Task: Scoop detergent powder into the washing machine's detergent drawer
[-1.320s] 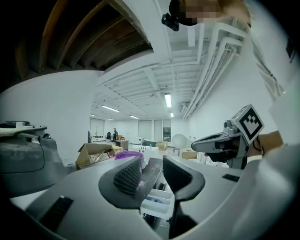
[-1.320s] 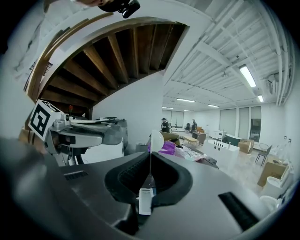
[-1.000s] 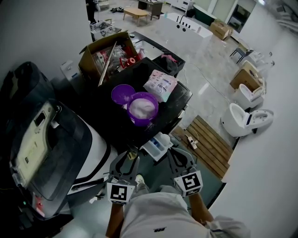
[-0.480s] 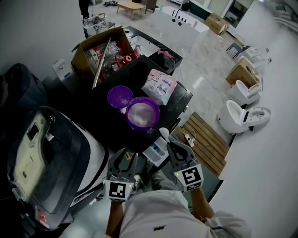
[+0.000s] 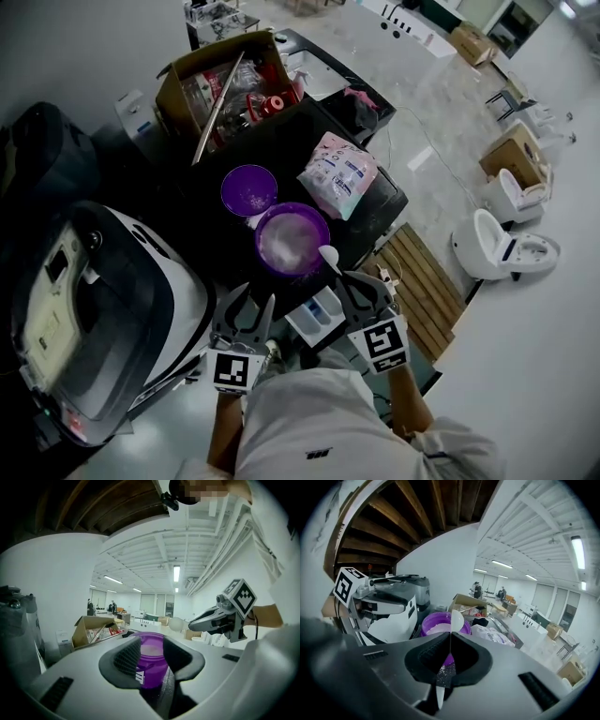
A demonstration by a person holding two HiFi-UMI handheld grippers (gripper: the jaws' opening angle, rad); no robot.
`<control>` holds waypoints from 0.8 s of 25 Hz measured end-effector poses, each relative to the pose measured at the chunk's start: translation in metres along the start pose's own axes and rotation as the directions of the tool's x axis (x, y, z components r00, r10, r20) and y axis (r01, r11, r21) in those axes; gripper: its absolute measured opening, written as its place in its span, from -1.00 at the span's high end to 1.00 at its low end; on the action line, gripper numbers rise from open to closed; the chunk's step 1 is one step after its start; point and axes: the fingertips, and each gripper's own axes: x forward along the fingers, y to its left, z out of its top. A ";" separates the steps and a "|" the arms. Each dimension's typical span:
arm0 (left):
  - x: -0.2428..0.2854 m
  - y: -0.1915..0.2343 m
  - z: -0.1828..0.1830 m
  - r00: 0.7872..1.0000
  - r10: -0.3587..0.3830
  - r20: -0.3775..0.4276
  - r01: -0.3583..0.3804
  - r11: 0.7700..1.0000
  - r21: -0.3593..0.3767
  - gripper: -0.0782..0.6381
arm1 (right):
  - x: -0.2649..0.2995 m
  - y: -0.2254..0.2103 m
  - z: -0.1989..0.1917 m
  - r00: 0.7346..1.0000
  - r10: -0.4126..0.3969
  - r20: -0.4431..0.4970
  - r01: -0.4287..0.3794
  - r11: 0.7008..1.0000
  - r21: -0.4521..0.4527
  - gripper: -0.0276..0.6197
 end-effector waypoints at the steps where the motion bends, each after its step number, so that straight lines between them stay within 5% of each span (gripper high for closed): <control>1: 0.006 0.001 0.000 1.000 0.009 -0.007 -0.009 1.000 0.001 0.34 | 0.006 -0.003 -0.001 1.000 0.020 -0.023 -0.020 1.000 -0.020 0.89; 12: 0.048 0.011 -0.002 0.990 0.108 -0.093 -0.106 0.994 0.031 0.34 | 0.057 -0.016 0.000 0.952 0.249 -0.179 -0.274 0.952 -0.135 0.89; 20: 0.068 0.032 -0.012 0.984 0.051 -0.171 -0.042 0.998 0.054 0.31 | 0.088 -0.008 0.001 0.913 0.255 -0.318 -0.329 0.922 -0.205 0.90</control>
